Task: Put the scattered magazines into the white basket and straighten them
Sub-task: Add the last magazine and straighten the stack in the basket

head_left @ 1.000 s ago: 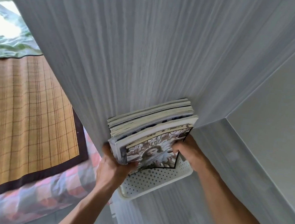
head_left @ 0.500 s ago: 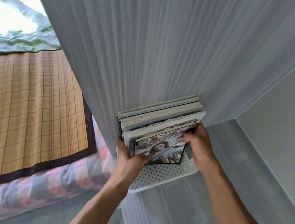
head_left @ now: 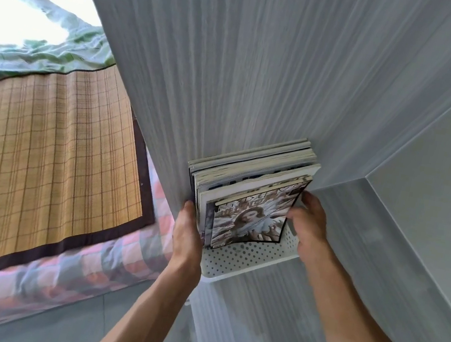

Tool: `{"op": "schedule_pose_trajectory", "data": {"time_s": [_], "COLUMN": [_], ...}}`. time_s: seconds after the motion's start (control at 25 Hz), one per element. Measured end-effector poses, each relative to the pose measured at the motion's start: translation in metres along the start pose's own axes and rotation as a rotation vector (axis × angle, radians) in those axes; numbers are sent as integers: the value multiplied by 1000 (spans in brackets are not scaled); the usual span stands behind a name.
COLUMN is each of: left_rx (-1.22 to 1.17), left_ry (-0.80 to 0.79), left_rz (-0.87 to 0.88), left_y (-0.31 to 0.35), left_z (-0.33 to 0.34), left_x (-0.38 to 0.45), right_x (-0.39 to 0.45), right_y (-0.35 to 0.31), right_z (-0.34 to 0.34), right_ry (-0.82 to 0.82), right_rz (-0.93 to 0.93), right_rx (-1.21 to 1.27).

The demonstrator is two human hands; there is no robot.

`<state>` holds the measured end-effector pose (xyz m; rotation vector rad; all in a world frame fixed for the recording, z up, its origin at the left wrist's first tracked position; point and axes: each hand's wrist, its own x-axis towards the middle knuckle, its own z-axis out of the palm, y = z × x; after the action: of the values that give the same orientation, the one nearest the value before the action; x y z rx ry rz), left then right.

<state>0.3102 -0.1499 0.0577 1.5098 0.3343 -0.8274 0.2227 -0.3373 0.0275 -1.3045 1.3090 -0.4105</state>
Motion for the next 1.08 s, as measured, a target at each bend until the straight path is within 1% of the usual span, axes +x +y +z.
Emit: {"op": "schedule_pose_trajectory", "data": {"time_s": [0.04,0.08,0.12,0.16,0.2,0.28,0.32,0.4,0.48,0.52,0.56,0.6,0.64,0.68,0.72,0.8,0.84,0.92,0.96,1.08], "left_rx": [36,80,119,123,127,229,310,460,531,499,425,359,318,323,348,418,480,612,642,659], "left_ry": [7,-11,-37,-46,-46,-75,-146,-269,-283,-270,-232,-180,-134,-113,-126,-165,-137,-47,-29,-47], "left_rz": [48,91,135,157,170,193,217,258,287,292,307,325,338,339,337,323,314,350,390,426], "left_y": [2,2,2,1,-1,-8,-14,-26,-31,-31,-33,-35,-38,-40,-39,-30,-26,-20,-19,-24], "left_z": [-2,-4,-5,-6,-8,-14,-18,-21,-21,-22,-24,-28,-32,-34,-34,-25,-17,-6,-5,-6], "left_x": [0,2,4,4,5,3,1,-2,3,6,10,11,12,11,9,6,7,9,9,12], "right_x": [-4,-9,-16,-25,-29,-29,-28,-33,-40,-42,-39,-33,-23,-15,-8,-9,-11,-14,-10,8], "right_y": [8,18,31,40,40,34,29,24,22,19,11,-1,-9,-19,-22,-14,-5,17,24,35], "right_z": [0,4,10,16,21,24,26,28,37,41,49,59,66,72,74,71,67,52,46,46], "right_ry": [117,138,68,-26,-110,-228,-257,-272,-265,-278,-286,-282,-235,-135,-74,-81,-76,-87,-79,-23], "right_rz": [106,244,379,472,517,483,439,379,342,316,333,399,542,641,671,609,576,608,643,666], "right_rx": [59,188,330,442,524,618,650,744,786,765,761,771,804,801,786,819,824,689,625,639]}}
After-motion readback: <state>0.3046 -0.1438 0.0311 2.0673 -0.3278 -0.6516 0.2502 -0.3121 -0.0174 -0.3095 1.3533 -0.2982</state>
